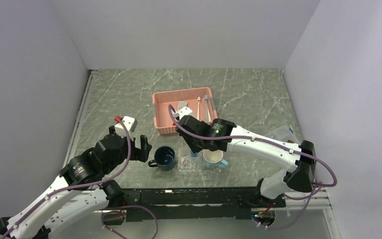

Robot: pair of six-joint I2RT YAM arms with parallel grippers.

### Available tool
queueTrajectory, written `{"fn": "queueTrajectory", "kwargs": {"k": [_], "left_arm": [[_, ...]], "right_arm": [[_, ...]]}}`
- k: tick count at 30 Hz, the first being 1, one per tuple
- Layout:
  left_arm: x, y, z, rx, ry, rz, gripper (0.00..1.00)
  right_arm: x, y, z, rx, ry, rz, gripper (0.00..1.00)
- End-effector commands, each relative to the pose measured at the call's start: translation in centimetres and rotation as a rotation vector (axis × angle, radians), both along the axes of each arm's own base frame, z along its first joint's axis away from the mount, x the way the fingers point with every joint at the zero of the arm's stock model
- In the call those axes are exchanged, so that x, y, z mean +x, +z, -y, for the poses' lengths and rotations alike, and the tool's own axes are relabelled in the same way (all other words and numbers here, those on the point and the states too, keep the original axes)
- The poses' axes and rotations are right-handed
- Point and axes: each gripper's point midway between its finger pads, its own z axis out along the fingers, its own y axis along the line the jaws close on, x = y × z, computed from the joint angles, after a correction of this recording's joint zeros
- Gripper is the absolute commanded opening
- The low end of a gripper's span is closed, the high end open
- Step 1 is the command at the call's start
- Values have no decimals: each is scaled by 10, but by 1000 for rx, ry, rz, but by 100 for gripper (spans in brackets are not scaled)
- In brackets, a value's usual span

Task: Prepare toiletry sets of a toothbrush and toothpaste on the tray

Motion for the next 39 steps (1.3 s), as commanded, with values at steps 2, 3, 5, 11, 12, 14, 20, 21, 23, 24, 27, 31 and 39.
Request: {"fn": "queueTrajectory", "kwargs": {"k": [2,3,5,11,12,14,20,21,23,24,27,31,39], "left_arm": [[1,5,3,-17,-9,16,100],[2,4,3,-17,-10,16,99],[1,4,3,-17,-13,14,99],[1,4,4,-18,-16,12,99],[1,4,4,-19,-16,13,99],[1,3,4,-15,-15,11,99],[1,3,4,-14,-15,10,99],[1,2,4,-14,-16,8,100],[1,2,4,-13,-15,7,99],[1,2,4,-11,-16,8,99],[1,1,5,-9,-18,4,99],[1,1,5,-6,-18,3,99],[1,-1,5,-1,-21,-2,99]], "right_arm": [[6,10,-5,77,-32,53,0],[6,9,-5,79,-34,51,0],[5,6,-5,83,-36,47,0],[4,-2,-4,82,-40,41,0],[4,-3,-4,82,-42,43,0],[4,-4,-3,81,-45,46,0],[4,-11,-3,84,-49,42,0],[4,-13,-3,81,-50,42,0],[4,-15,-3,80,-52,42,0],[4,-16,-3,78,-52,42,0],[5,-19,-3,75,-55,44,0],[5,-23,-2,69,-55,43,0],[4,-28,-2,77,-61,39,0]]}}
